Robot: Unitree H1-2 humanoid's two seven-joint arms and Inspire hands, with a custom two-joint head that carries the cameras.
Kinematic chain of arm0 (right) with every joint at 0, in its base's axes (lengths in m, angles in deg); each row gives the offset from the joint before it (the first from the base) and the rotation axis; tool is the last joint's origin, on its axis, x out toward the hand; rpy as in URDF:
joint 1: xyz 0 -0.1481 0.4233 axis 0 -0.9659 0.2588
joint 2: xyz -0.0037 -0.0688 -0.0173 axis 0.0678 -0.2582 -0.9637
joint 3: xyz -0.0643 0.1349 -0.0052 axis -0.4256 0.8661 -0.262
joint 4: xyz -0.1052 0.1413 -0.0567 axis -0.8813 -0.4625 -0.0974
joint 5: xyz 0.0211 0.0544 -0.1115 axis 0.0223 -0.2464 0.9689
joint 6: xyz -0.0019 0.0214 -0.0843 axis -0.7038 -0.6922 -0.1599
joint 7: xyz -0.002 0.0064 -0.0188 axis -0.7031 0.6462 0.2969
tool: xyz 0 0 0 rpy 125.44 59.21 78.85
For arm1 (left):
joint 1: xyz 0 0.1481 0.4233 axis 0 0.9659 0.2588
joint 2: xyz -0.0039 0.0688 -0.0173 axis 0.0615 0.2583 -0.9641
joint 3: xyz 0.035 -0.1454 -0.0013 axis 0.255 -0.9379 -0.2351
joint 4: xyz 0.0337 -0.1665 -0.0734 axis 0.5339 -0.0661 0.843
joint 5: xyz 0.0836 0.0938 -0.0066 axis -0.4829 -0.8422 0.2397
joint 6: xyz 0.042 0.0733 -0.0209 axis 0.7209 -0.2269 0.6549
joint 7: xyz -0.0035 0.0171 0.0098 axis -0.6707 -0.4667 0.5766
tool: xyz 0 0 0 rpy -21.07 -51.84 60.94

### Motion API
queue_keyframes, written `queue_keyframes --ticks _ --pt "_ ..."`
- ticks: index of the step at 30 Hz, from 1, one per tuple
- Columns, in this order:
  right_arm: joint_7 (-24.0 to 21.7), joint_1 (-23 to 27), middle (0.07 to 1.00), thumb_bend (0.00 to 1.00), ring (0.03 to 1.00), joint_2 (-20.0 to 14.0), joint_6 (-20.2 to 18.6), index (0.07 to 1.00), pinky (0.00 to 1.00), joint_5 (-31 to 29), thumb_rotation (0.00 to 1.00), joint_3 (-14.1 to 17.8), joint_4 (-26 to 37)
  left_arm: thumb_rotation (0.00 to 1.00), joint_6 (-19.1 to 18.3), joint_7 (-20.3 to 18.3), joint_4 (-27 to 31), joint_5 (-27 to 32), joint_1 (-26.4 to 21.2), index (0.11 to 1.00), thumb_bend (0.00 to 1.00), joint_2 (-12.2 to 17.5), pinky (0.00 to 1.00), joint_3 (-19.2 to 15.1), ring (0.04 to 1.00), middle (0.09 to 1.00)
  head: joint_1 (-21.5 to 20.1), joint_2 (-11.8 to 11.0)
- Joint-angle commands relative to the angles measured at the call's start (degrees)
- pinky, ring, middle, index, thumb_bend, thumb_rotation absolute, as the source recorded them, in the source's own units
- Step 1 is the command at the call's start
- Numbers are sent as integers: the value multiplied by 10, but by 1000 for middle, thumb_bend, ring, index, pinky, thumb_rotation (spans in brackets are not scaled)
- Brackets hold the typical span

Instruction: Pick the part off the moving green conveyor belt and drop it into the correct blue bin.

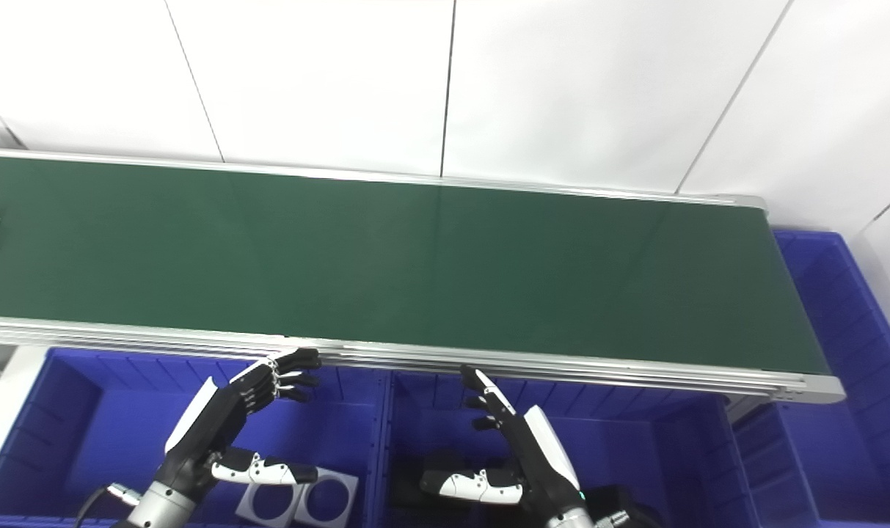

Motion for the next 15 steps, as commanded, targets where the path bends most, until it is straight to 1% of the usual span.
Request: queue_keyframes --ticks 1,2,5,7,9,15 --pt "7 3 922 909 865 5 27 949 762 -6 461 0 13 101 24 1 15 11 -5 816 854 6 657 -2 737 812 -11 2" --pt "7 2 922 910 865 6 27 948 764 -7 458 0 13 98 24 0 16 11 -5 816 853 7 658 -2 736 813 -11 2" --pt "7 3 919 916 865 10 29 952 766 -9 454 -1 10 85 22 -3 19 20 -4 824 844 11 668 -4 749 822 -39 5" --pt "7 5 919 916 865 11 28 954 767 -9 452 -3 9 83 21 -3 20 23 -4 826 843 12 670 -5 751 824 -48 7" --pt "6 7 922 912 869 12 27 955 773 -6 448 -5 8 77 22 -2 20 22 -5 823 842 13 672 -6 749 819 -50 10" --pt "9 7 935 906 870 14 24 959 764 5 459 -7 10 109 24 -1 18 22 -7 820 858 17 671 -8 737 798 -48 11"
